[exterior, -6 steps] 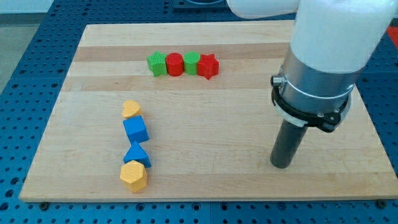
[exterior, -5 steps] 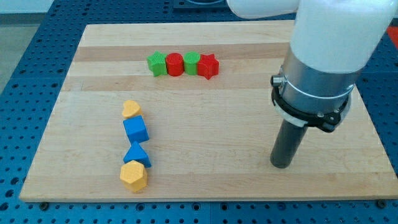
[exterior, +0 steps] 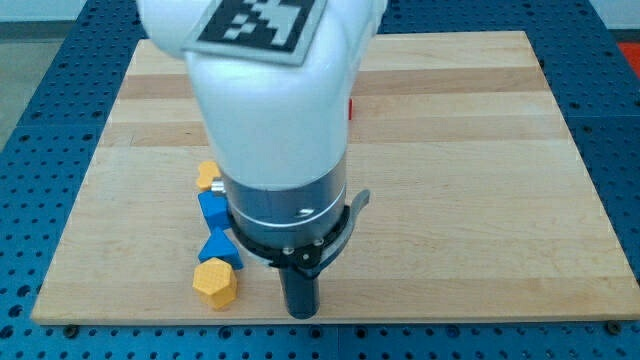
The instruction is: Slide the hexagon blue blocks to form a triangle
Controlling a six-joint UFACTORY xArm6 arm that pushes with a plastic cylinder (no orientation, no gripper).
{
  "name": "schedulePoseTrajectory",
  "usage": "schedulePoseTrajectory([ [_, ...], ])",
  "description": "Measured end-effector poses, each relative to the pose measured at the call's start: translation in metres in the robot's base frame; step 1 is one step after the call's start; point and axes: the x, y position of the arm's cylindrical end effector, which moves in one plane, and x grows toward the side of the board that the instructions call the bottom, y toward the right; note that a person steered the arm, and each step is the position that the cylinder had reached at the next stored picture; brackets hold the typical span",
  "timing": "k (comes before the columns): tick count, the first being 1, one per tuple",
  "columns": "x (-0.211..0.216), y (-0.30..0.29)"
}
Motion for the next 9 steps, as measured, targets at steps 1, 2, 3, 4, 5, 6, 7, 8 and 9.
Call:
schedulePoseTrajectory([
  [1, -0.001, 0.0],
  [2, 0.002, -0.002],
  [3, 0.001, -0.053],
  [4, 0.001, -0.075],
  [5, 0.001, -0.094],
  [6, 0.001, -0.11],
  [7, -0.006, -0.111],
  [8, -0.056, -0.111],
  [9, -0.114, -0.111],
])
